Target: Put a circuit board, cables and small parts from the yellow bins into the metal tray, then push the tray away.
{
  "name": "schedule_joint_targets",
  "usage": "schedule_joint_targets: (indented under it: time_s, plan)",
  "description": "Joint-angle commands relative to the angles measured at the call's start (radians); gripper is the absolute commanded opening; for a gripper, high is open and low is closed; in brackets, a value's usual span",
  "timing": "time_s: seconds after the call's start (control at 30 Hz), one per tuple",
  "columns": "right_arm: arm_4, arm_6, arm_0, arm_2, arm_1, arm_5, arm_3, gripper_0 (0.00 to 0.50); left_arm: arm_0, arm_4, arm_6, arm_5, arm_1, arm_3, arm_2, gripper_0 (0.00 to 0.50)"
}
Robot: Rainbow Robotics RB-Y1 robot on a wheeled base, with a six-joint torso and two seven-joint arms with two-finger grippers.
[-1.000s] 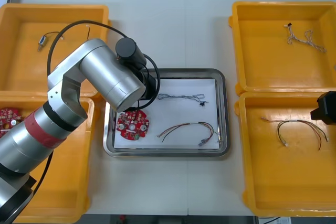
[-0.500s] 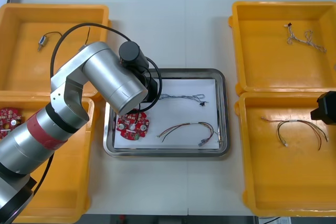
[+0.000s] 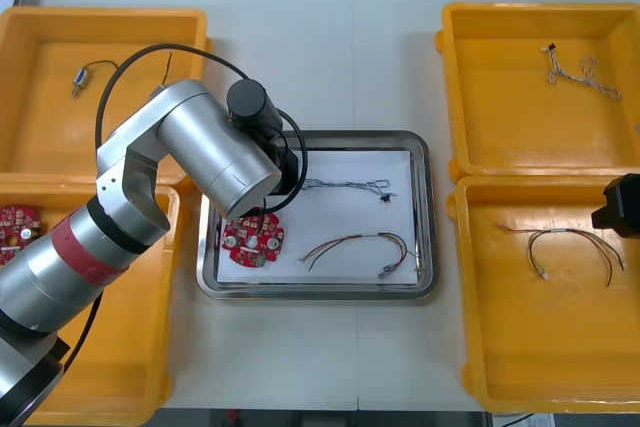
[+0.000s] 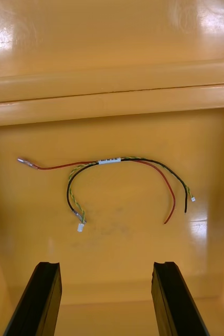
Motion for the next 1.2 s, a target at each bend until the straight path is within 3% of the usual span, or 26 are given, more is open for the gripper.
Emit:
schedule_joint_targets:
  time_s: [0.03, 0.1, 0.13, 0.37, 0.77, 1.07, 1.2]
  plan:
    - [0.008, 0.032, 0.013, -0.03, -0.041, 0.003, -0.029, 0.5, 0.004, -0.014, 0.081, -0.009, -0.023, -0.012, -0.017, 0.367]
    - [0.008, 0.032, 0.013, -0.03, -0.041, 0.003, -0.029, 0.5, 0.004, -0.015, 0.086, -0.008, -0.024, -0.012, -0.017, 0.491]
    - [0.008, 0.032, 0.013, -0.03, -0.041, 0.003, -0.029, 0.5, 0.004, -0.017, 0.087, -0.008, -0.024, -0.012, -0.017, 0.5]
    - [0.008, 0.032, 0.013, -0.03, -0.041, 0.003, -0.029, 0.5, 0.004, -0.008, 0.092, 0.005, -0.024, -0.052, 0.007, 0.5]
    - [0.008, 0.032, 0.013, -0.03, -0.041, 0.003, -0.029, 0.5, -0.039, 0.063, 0.074, 0.222, -0.018, -0.202, 0.118, 0.5]
    - [0.008, 0.032, 0.013, -0.03, -0.041, 0.003, -0.029, 0.5, -0.071, 0.173, 0.008, 0.359, 0.049, -0.277, 0.231, 0.5]
    - [0.008, 0.032, 0.013, -0.03, -0.041, 0.003, -0.029, 0.5, -0.069, 0.265, -0.063, 0.419, 0.103, -0.295, 0.316, 0.5]
